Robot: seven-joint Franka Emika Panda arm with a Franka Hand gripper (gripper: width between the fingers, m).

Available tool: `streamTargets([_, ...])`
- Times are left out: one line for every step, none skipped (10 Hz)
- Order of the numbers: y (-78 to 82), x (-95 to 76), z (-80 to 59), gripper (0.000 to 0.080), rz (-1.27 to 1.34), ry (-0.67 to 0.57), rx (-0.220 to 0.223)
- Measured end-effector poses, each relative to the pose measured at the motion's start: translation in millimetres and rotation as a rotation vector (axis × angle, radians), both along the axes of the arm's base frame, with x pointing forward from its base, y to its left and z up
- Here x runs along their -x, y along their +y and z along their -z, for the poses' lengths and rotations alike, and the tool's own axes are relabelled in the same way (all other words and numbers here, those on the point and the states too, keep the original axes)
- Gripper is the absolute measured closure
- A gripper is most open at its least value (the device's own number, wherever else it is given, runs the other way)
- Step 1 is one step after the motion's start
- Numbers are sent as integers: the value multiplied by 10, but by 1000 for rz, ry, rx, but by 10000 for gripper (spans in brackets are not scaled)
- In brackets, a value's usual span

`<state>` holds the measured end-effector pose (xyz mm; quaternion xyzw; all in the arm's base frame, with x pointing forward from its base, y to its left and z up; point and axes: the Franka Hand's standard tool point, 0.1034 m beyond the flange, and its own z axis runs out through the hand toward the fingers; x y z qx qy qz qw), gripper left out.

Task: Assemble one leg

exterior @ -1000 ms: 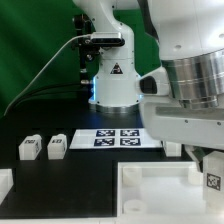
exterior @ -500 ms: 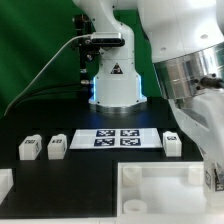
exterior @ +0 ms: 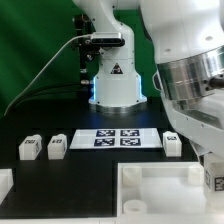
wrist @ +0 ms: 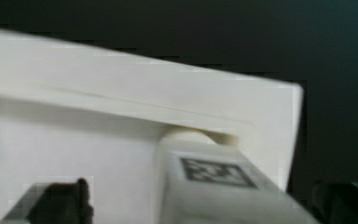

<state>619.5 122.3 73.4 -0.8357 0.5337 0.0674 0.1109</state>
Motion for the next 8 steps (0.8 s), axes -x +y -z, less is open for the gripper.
streamTargets([37, -18, -48, 154, -186, -3, 36])
streamTargets([80, -40, -73, 154, -249, -79, 61])
streamTargets([77, 8, -47, 151, -361, -100, 64])
streamTargets([61, -9, -45, 151, -495, -134, 65])
streamTargets([68, -9, -44, 151, -589, -156, 66])
streamTargets([107, -18, -49, 151, -736, -181, 115])
streamTargets([119, -44, -63, 151, -993, -224, 159])
streamTargets([10, -89, -67, 151, -1128, -248, 165])
